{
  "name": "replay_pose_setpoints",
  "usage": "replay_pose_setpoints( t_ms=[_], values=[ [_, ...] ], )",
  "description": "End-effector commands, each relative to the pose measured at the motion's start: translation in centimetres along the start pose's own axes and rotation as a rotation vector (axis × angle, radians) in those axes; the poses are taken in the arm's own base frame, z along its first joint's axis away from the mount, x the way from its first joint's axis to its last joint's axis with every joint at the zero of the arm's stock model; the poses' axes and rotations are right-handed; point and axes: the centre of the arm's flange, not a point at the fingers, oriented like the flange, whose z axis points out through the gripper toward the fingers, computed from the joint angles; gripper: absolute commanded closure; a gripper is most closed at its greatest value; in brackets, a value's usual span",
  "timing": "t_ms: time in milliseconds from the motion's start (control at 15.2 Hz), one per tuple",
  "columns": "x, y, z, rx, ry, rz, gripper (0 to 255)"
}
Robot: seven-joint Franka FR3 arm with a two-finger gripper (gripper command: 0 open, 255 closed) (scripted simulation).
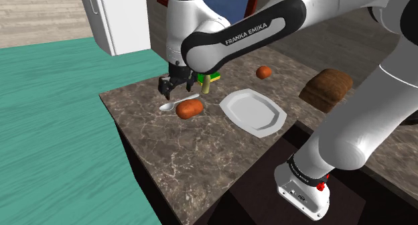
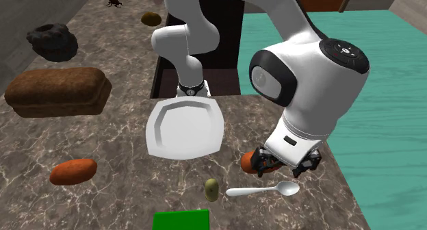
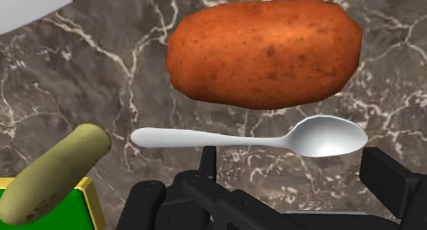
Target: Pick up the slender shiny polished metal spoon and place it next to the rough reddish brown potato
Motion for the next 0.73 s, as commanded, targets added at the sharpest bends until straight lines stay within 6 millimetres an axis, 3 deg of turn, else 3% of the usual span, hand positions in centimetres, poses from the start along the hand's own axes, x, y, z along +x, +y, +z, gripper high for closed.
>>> replay_pose_setpoints(
  t_ms=[0,198,660],
  values=[
    [0.8,-2.1,0.9,0.003,0.018,-0.007,0],
    [2.0,-4.7,2.1,0.006,0.038,-0.016,0],
    [2.1,-4.7,5.8,0.006,0.038,-0.016,0]
  ],
)
